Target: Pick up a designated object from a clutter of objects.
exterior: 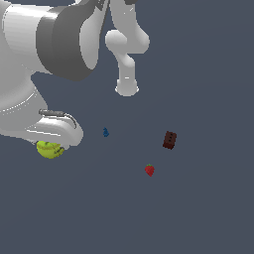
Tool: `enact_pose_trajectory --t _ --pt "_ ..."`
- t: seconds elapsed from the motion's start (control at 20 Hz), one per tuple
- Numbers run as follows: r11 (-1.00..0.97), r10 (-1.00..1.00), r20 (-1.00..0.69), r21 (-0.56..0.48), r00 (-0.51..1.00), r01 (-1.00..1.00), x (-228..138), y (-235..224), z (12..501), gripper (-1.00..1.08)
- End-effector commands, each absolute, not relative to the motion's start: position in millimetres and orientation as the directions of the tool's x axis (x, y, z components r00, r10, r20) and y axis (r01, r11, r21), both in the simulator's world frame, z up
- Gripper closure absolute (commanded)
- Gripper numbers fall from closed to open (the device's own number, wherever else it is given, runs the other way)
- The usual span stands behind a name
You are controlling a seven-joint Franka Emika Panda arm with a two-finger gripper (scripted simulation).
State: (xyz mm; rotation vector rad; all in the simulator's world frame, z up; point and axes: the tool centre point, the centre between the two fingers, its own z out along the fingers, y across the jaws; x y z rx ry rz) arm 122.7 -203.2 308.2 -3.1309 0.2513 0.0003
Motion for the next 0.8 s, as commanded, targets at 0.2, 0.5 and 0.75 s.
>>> enact_pose_trajectory --t 0.2,0.5,0.75 --pt "-0.987 -0.158 0.0 0.0 0.987 -0.158 124 -227 343 1.08" --pt "-0.987 -0.158 0.0 0.0 0.987 -0.158 125 -237 357 1.08" --pt "-0.987 -0.158 0.0 0.0 0.987 -0.158 126 -239 360 1.08"
